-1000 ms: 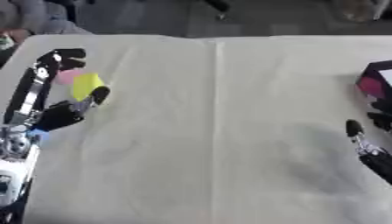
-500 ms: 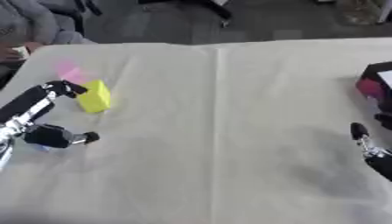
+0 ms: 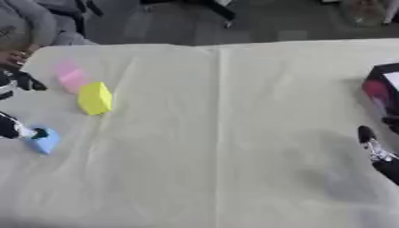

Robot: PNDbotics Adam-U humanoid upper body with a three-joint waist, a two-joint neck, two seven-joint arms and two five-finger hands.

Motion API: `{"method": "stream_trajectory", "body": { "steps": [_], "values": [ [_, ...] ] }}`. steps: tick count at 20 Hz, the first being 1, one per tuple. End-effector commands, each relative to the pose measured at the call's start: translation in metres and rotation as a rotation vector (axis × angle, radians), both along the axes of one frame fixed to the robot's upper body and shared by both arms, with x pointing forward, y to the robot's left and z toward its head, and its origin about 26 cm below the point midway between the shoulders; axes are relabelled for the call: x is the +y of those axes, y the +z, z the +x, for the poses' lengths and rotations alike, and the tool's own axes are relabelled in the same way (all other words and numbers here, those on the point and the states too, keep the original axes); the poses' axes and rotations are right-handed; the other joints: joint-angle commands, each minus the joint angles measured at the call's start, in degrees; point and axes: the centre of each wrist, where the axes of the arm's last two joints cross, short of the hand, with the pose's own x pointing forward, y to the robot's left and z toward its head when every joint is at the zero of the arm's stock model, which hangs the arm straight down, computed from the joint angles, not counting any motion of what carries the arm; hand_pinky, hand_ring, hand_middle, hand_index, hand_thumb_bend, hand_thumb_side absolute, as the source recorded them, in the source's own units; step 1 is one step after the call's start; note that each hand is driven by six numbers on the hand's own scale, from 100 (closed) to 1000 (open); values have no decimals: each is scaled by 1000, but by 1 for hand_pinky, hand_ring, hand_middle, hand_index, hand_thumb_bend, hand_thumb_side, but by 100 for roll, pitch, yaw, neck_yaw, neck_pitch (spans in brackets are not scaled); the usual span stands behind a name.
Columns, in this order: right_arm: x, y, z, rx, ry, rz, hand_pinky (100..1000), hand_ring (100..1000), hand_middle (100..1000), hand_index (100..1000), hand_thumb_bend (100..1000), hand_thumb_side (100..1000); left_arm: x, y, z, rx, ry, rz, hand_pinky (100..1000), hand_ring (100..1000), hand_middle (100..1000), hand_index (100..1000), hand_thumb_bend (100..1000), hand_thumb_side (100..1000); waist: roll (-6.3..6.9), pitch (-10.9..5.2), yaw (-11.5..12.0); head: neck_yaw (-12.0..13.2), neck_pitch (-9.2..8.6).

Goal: Pick up the objects with one hand, pass them to the other hand, and then place them into the box on the other side of the table.

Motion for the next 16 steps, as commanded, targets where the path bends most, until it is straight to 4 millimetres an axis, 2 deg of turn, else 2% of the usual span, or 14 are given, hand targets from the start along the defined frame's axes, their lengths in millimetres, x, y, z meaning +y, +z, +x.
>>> {"method": "stream_trajectory", "body": {
  "steps": [1,5,11,16],
  "values": [
    [0,7,1,-24,3,-2,835,799,819,893,373,514,19,33,-6,31,23,96,898,776,736,834,653,315,-89,-148,-2,36,-12],
    [0,6,1,-24,1,0,835,799,819,893,373,514,26,25,-7,113,45,89,897,778,738,836,654,312,-94,-151,-7,69,-12],
    [1,6,1,-23,4,3,834,799,819,893,372,515,35,5,-6,171,94,74,892,775,735,833,646,311,-105,-154,-17,259,-12],
    [1,6,1,-22,6,5,834,799,819,893,372,515,37,-7,-4,184,100,45,888,770,729,826,636,310,-110,-151,-18,241,-12]
  ]
}}
